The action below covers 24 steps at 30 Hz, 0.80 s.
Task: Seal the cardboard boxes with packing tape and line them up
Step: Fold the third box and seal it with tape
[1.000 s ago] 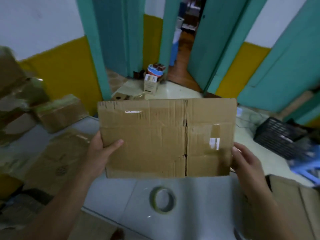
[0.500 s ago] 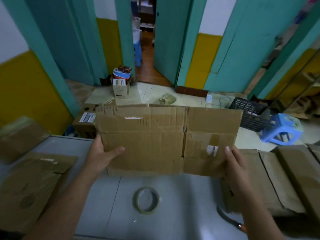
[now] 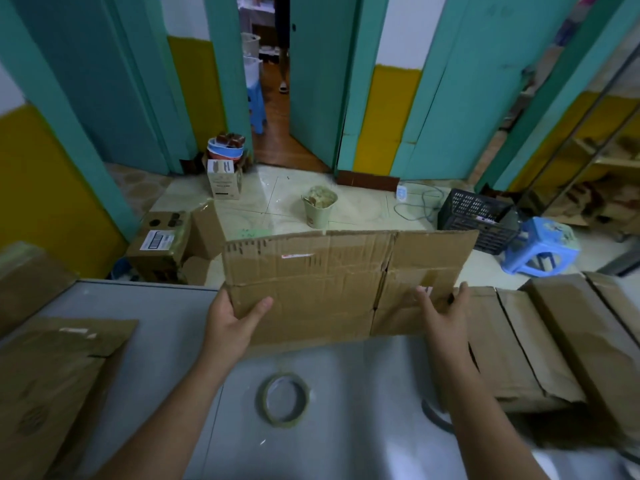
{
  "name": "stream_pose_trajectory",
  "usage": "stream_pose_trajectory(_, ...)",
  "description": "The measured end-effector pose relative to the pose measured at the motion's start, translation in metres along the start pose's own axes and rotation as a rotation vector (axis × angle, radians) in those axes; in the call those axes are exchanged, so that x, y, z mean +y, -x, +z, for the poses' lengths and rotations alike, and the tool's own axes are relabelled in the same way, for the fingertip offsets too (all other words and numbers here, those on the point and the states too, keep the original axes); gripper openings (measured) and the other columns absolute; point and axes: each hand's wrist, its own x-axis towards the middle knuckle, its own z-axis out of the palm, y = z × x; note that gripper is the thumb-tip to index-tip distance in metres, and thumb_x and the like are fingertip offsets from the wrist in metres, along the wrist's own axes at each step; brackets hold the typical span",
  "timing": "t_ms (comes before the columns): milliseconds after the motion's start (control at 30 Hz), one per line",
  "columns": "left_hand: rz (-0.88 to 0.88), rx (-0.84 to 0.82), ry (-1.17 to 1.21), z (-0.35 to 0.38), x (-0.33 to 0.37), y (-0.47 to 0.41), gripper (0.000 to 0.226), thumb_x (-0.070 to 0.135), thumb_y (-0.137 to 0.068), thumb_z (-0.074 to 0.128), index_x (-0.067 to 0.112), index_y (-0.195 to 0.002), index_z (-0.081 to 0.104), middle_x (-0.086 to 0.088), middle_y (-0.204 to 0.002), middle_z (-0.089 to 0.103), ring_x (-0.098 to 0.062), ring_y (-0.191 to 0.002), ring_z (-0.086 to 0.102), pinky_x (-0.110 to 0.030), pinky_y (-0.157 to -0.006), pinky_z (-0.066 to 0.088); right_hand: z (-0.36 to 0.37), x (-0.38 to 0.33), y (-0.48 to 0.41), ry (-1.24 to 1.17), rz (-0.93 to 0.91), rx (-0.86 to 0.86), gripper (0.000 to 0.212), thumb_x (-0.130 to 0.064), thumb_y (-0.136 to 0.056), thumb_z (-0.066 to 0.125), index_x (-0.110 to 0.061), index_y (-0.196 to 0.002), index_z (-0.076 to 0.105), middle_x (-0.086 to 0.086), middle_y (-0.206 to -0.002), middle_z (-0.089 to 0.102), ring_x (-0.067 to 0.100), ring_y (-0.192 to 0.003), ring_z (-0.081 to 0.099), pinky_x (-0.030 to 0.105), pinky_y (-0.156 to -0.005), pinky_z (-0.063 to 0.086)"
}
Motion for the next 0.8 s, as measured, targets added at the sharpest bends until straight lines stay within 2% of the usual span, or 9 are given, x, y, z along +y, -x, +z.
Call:
stream_pose_trajectory(67, 0.022, -0.008, -0.038, 0.012, -0.008, 0.006, 0.045, 0.048, -0.077, 0.085, 0.053, -0.119, 0.068, 0.014, -0.120, 0.077, -0.007, -0.111, 0.074, -0.016, -0.088, 0.058, 0.001, 0.002, 0.000, 0.028, 0.079, 0.022, 0.099, -0.066, -0.085, 0.074, -0.020, -0.161, 0.030, 0.011, -0.161, 0.042, 0.028, -0.150, 0.039, 0.056, -0.120, 0.037)
stream_pose_trajectory(100, 0.030, -0.028, -0.066, 0.019, -0.012, 0.009, 0.041, 0.049, -0.080, 0.082, 0.054, -0.117, 0.068, 0.015, -0.118, 0.077, -0.006, -0.109, 0.074, -0.016, -0.088, 0.057, 0.003, 0.001, 0.001, -0.023, 0.148, 0.014, 0.107, -0.073, -0.079, 0.073, -0.022, -0.162, 0.029, 0.009, -0.163, 0.040, 0.028, -0.149, 0.041, 0.057, -0.118, 0.040)
stream_pose_trajectory(200, 0.014, -0.093, -0.148, 0.041, -0.020, 0.020, 0.029, 0.053, -0.089, 0.073, 0.061, -0.115, 0.064, 0.022, -0.113, 0.075, -0.002, -0.105, 0.072, -0.020, -0.088, 0.059, 0.023, -0.015, 0.012, -0.292, 0.456, -0.128, 0.126, -0.086, -0.060, 0.078, -0.026, -0.162, 0.034, 0.008, -0.156, 0.045, 0.032, -0.131, 0.055, 0.056, -0.087, 0.061)
stream_pose_trajectory(300, 0.039, -0.127, -0.179, 0.058, -0.022, 0.030, 0.033, 0.036, -0.100, 0.069, 0.064, -0.115, 0.060, 0.026, -0.112, 0.072, 0.003, -0.104, 0.070, -0.013, -0.085, 0.054, 0.047, -0.030, 0.022, -0.348, 0.542, -0.270, 0.133, -0.082, -0.056, 0.085, -0.027, -0.163, 0.030, 0.009, -0.158, 0.041, 0.036, -0.129, 0.054, 0.050, -0.070, 0.065)
stream_pose_trajectory(367, 0.050, -0.173, -0.189, 0.065, -0.022, 0.037, 0.036, 0.029, -0.102, 0.067, 0.062, -0.115, 0.060, 0.025, -0.112, 0.072, 0.002, -0.104, 0.070, -0.011, -0.083, 0.053, 0.057, -0.036, 0.026, -0.401, 0.554, -0.301, 0.119, -0.072, -0.066, 0.086, -0.024, -0.161, 0.034, 0.011, -0.155, 0.044, 0.035, -0.125, 0.057, 0.054, -0.074, 0.065)
stream_pose_trajectory(433, 0.026, -0.218, -0.182, 0.068, -0.025, 0.045, 0.031, 0.024, -0.103, 0.067, 0.052, -0.116, 0.062, 0.019, -0.111, 0.073, -0.005, -0.103, 0.071, -0.019, -0.085, 0.056, 0.059, -0.037, 0.025, -0.440, 0.555, -0.303, 0.099, -0.063, -0.074, 0.085, -0.022, -0.154, 0.044, 0.016, -0.147, 0.053, 0.037, -0.121, 0.062, 0.056, -0.081, 0.064)
stream_pose_trajectory(567, 0.010, -0.296, -0.161, 0.072, -0.033, 0.058, 0.035, 0.014, -0.103, 0.069, 0.045, -0.119, 0.063, 0.012, -0.114, 0.072, -0.013, -0.103, 0.070, -0.023, -0.085, 0.057, 0.052, -0.038, 0.017, -0.463, 0.542, -0.321, 0.068, -0.061, -0.080, 0.082, -0.019, -0.130, 0.065, 0.019, -0.128, 0.069, 0.037, -0.116, 0.069, 0.054, -0.082, 0.064)
stream_pose_trajectory(700, -0.019, -0.342, -0.116, 0.081, -0.046, 0.069, 0.031, 0.020, -0.098, 0.073, 0.034, -0.123, 0.061, 0.007, -0.117, 0.069, -0.014, -0.103, 0.069, -0.022, -0.085, 0.055, 0.046, -0.040, 0.011, -0.485, 0.532, -0.332, 0.047, -0.045, -0.092, 0.078, -0.012, -0.124, 0.071, 0.020, -0.120, 0.071, 0.036, -0.105, 0.074, 0.044, -0.077, 0.064)
stream_pose_trajectory(800, -0.039, -0.399, -0.138, 0.088, -0.061, 0.072, 0.042, 0.031, -0.095, 0.077, 0.034, -0.130, 0.056, 0.009, -0.129, 0.065, -0.013, -0.118, 0.067, -0.019, -0.092, 0.054, 0.044, -0.039, 0.010, -0.449, 0.501, -0.326, 0.043, -0.046, -0.095, 0.074, -0.012, -0.122, 0.074, 0.026, -0.116, 0.069, 0.032, -0.093, 0.071, 0.038, -0.070, 0.062)
